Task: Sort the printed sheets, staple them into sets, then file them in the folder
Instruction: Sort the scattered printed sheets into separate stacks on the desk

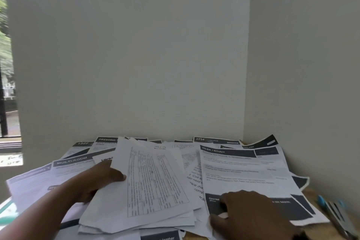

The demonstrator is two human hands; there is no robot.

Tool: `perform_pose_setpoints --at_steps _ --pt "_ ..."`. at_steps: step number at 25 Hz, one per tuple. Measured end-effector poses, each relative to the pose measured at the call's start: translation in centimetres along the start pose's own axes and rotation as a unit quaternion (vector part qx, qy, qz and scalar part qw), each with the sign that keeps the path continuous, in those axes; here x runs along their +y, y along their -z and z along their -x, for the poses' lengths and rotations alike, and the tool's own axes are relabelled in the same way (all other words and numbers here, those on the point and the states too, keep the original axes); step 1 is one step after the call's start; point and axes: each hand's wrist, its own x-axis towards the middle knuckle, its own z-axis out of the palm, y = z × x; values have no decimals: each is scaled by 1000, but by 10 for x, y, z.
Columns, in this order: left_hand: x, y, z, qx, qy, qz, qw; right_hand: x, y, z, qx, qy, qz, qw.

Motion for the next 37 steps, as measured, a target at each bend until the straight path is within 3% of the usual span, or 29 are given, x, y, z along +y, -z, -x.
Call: perform_pose_setpoints --at_steps 4,7,10,13,16,20,23,25,27,28,30,32,35,37 --pt "3 -3 2 10 -7 -10 1000 -1 -11 7 34 15 -61 997" --pt "2 -1 0 8 -3 7 1000 -8 -15 6 81 15 -13 996" --pt "4 -2 0 5 6 22 1000 -17 -8 1 171 -2 13 985" --pt "4 0 0 11 21 28 999 -30 15 -14 268 -22 -56 961" --pt "3 2 1 10 31 39 999 -55 22 -29 333 70 -117 933" --pt "7 -5 10 9 25 100 995 -102 -8 -36 125 226 -106 960" --pt "10 -9 13 -5 13 112 994 -123 -25 -38 3 237 -164 958" --pt "8 -11 9 -2 -14 28 999 -122 -24 -42 -84 210 -298 927" --pt "4 -10 3 11 -34 -29 999 -100 -14 -46 -90 145 -398 901" --pt "3 -9 0 14 -26 -31 999 -82 -7 -48 -67 108 -382 915" --pt "2 -7 -2 18 -7 -27 999 -35 2 -49 -15 26 -210 977" --pt "1 -4 -7 16 5 -25 1000 9 7 -44 -31 -50 -39 998" --pt "0 -3 -12 25 23 -22 999 45 0 -39 -106 -68 -24 992" --pt "0 -3 -12 25 29 -23 999 52 -3 -34 -94 -45 -37 994"
